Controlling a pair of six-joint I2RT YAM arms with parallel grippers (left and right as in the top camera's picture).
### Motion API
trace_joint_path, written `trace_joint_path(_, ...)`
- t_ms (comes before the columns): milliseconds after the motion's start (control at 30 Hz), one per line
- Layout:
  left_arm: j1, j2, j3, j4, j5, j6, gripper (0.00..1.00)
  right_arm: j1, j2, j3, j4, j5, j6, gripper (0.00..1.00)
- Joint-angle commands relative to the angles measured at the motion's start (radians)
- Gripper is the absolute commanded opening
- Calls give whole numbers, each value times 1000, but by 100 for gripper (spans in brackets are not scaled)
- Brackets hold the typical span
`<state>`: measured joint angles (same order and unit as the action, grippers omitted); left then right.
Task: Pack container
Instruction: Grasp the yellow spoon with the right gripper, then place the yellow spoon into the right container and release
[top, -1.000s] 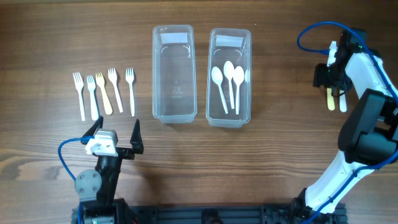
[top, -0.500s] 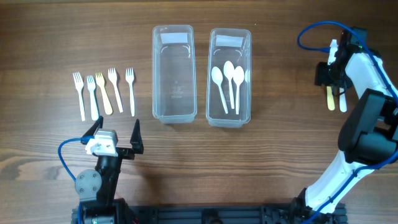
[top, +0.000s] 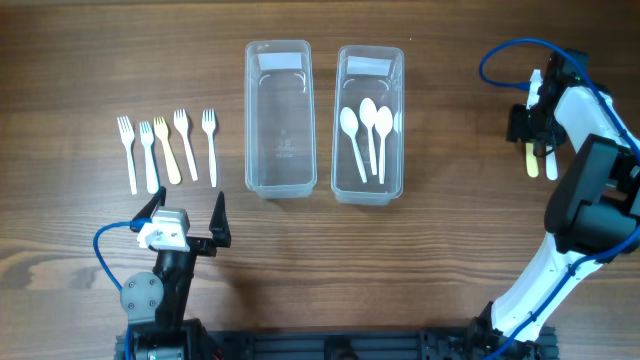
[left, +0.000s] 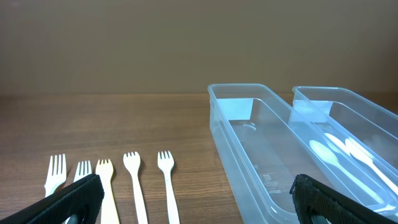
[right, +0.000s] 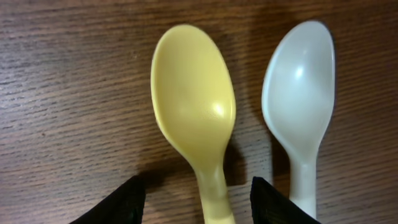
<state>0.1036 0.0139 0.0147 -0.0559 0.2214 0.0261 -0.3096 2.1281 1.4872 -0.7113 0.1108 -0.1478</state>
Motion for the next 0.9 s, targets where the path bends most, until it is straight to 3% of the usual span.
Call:
trace_joint_path(0, -5, -7, -9, 2, -3, 23, 100, -2, 66, -11, 0, 8, -6, 20)
trace_joint_path(33, -6, -7, -9, 2, -3, 23, 100, -2, 66, -11, 0, -6, -6, 4)
trace_joint_path(367, -6, -7, -9, 2, -3, 23, 100, 1, 21, 34, -40, -93, 51, 4)
trace_joint_path(633, -6, -7, -9, 2, -3, 23, 100, 66, -235, 74, -87, -175, 82, 4)
trace_joint_path(867, -6, -7, -9, 2, -3, 23, 100, 244, -466, 74, -79, -359, 256, 4)
